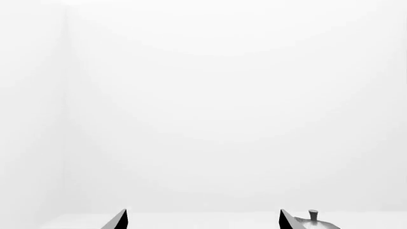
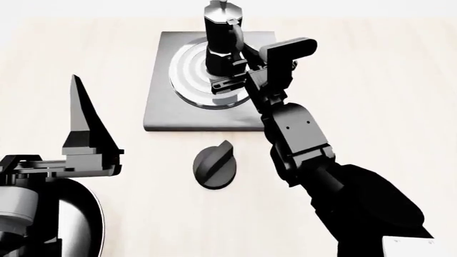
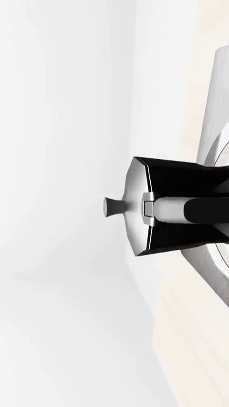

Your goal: Turn on the stove and put the moka pot on it.

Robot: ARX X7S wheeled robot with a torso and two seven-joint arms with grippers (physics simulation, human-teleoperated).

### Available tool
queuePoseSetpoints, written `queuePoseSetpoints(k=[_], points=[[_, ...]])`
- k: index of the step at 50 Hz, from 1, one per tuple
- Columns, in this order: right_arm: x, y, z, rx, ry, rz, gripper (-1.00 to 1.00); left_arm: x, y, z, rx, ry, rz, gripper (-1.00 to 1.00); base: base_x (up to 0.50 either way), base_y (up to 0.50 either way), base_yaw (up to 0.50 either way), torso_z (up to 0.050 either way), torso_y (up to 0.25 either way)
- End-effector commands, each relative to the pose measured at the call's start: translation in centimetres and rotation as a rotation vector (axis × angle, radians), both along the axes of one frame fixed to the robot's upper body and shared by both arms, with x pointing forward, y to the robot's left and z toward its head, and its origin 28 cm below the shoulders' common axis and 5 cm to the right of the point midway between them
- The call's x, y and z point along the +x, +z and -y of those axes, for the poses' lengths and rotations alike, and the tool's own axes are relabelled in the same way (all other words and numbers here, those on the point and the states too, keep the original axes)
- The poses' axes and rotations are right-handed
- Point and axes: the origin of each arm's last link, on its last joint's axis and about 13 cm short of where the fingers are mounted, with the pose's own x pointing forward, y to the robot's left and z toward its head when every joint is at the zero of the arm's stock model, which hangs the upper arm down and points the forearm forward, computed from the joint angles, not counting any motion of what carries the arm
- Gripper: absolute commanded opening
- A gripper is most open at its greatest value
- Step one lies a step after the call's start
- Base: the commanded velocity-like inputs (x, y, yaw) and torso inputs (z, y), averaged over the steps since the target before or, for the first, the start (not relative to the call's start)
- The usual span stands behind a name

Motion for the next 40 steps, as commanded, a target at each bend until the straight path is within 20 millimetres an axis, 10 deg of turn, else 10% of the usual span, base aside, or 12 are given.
queuePoseSetpoints(k=[1, 23, 24, 40], points=[[-0.12, -0.87, 0.0, -0.015, -0.005, -0.029, -1.0, 0.05, -0.05, 0.02, -0.002, -0.004, -0.001, 1.0, 0.0, 0.0, 0.0, 0.0, 0.0], [-0.15, -0.93, 0.01, -0.001, -0.009, -0.026, -1.0, -0.04, -0.04, 0.08, 0.0, -0.009, -0.001, 1.0, 0.0, 0.0, 0.0, 0.0, -0.001], [-0.2, -1.14, 0.04, 0.005, -0.009, -0.029, 1.0, -0.04, -0.01, 0.1, 0.002, -0.01, -0.001, 1.0, 0.0, 0.0, 0.0, 0.0, 0.0], [-0.03, -0.25, -0.2, 0.004, 0.01, -0.021, 1.0, -0.08, 0.17, 0.28, -0.001, -0.017, 0.0, 1.0, 0.0, 0.0, 0.0, 0.0, 0.0]])
